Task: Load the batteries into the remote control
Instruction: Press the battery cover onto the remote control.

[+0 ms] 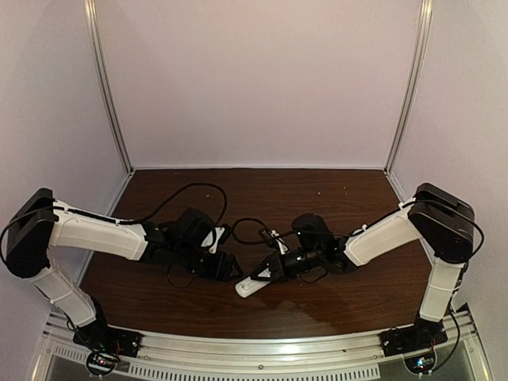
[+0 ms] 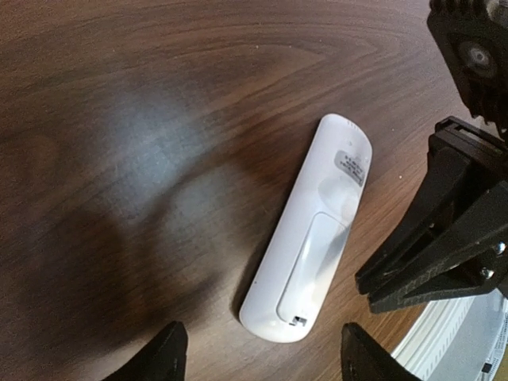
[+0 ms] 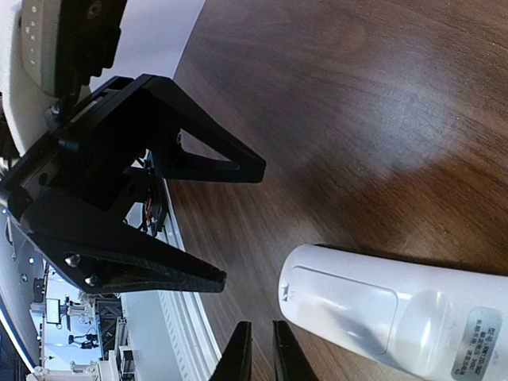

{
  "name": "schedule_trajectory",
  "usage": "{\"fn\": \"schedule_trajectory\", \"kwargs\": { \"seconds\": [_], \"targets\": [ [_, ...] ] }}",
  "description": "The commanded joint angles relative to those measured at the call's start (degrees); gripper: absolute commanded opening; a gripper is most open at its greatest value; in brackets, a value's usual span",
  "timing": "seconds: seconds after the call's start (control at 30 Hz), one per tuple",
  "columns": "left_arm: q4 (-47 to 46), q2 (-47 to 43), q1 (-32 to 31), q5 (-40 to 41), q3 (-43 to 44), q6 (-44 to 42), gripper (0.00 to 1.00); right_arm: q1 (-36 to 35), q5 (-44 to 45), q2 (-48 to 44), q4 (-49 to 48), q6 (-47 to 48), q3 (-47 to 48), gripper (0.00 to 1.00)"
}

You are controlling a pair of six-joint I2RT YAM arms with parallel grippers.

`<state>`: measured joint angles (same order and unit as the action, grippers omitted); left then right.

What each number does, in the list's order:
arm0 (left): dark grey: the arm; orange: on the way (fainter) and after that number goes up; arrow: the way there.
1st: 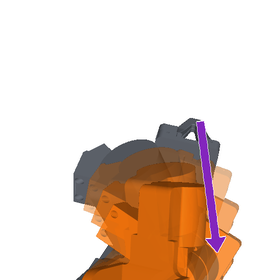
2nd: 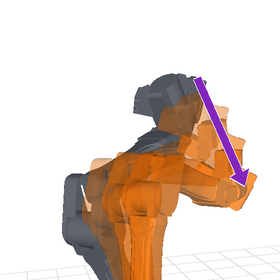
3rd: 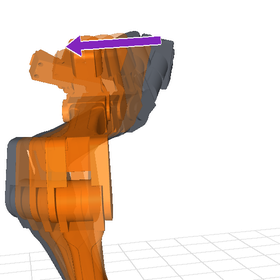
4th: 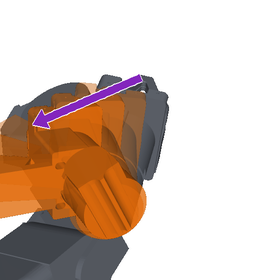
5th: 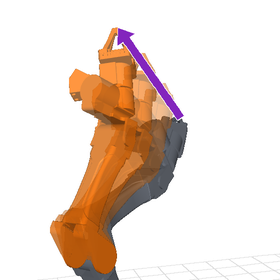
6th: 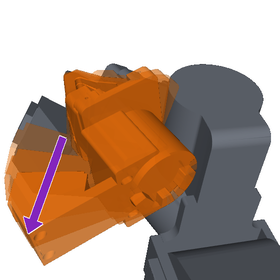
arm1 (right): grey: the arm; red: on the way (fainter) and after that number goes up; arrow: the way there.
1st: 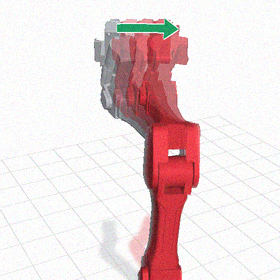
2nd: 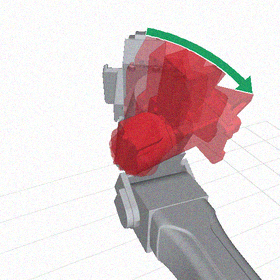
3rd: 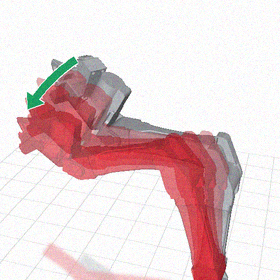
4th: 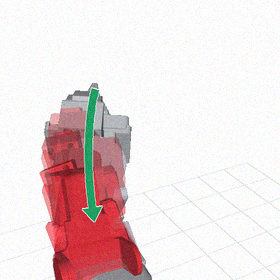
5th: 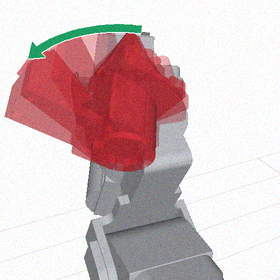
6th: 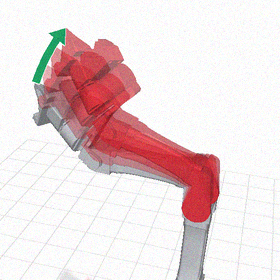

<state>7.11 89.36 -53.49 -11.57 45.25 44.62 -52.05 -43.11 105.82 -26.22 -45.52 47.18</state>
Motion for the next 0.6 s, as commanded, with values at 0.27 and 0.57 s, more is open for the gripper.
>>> {"fn": "schedule_trajectory", "kwargs": {
  "seconds": [0.27,0.57],
  "targets": [
    [-2.63,4.40,-1.87,0.60,1.02,3.82,0.60,-0.25,2.89,5.62,1.02,1.64,0.31,0.11],
    [-1.86,6.59,-2.07,0.91,2.09,5.28,0.55,-0.24,3.89,7.75,1.40,1.24,0.15,0.11]
  ]
}}
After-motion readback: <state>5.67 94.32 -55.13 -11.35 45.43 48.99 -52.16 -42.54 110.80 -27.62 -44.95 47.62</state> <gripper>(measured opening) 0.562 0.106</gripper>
